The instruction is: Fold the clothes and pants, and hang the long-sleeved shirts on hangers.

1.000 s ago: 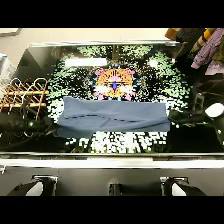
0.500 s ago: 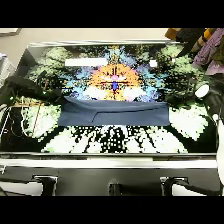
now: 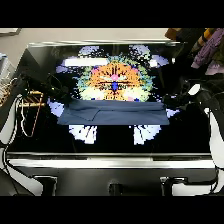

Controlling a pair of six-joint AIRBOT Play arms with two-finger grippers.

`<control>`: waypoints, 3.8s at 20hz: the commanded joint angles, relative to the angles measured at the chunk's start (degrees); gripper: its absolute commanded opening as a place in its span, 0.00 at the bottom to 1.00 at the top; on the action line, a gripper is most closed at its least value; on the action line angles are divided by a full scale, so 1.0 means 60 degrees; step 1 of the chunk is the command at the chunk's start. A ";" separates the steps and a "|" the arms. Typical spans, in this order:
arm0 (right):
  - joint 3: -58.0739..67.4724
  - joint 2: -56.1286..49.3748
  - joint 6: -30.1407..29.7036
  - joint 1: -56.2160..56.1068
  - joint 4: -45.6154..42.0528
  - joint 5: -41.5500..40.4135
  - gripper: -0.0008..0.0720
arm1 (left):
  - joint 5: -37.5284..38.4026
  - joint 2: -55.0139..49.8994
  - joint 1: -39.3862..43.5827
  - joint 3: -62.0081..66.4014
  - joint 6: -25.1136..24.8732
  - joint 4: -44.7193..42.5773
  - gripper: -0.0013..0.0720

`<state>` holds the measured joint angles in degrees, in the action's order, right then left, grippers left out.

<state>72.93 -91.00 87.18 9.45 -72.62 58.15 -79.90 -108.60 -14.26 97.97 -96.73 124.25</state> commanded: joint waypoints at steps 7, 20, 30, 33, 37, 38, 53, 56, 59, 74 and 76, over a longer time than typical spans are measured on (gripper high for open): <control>0.1239 -0.0229 -0.0801 0.2080 0.1945 0.2714 0.58 | -0.0117 0.0769 0.0011 0.1195 0.0055 -0.0324 0.46; 0.1235 -0.2266 -0.2903 0.2361 0.3275 0.2794 0.65 | -0.0455 0.2481 0.0011 0.1202 0.0568 -0.1249 0.91; 0.1038 -0.2382 -0.2943 0.0987 0.2554 0.2448 0.56 | -0.0448 0.2473 0.0011 0.1202 0.0561 -0.1249 0.91; 0.1038 -0.2371 -0.2881 0.0627 0.2455 0.2408 0.24 | -0.0463 0.2473 0.0011 0.1202 0.0561 -0.1242 0.90; 0.1042 -0.1883 -0.2579 0.0656 0.2583 0.2572 0.05 | -0.0637 0.2463 0.0011 0.1191 0.0554 -0.1217 0.67; 0.1071 -0.1617 -0.2386 0.0656 0.2422 0.2586 0.05 | -0.0670 0.2448 0.0011 0.1188 0.0554 -0.1213 0.43; 0.2237 0.1989 0.0255 0.0656 -0.0251 0.3927 0.05 | 0.3978 0.1220 0.4371 -0.1534 0.1453 0.1198 0.04; 0.2878 0.2178 0.0627 0.0656 -0.0328 0.3952 0.05 | 0.5224 0.0521 0.5635 -0.1530 0.2488 0.1421 0.04; 0.3391 0.2244 0.0823 0.0656 -0.0328 0.4160 0.05 | 0.5974 -0.0222 0.6666 -0.1100 0.3195 0.1701 0.04; 0.3508 0.3104 0.1359 0.0656 -0.0342 0.5621 0.05 | 0.6186 -0.3311 0.8728 0.2845 0.5737 0.1770 0.04; 0.3508 0.3126 0.1370 0.0656 -0.0335 0.5606 0.05 | 0.6171 -0.3391 0.8827 0.2845 0.5880 0.1800 0.04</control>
<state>93.93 -72.64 94.80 13.43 -74.65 90.65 -42.92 -127.59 37.56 113.82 -63.51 134.91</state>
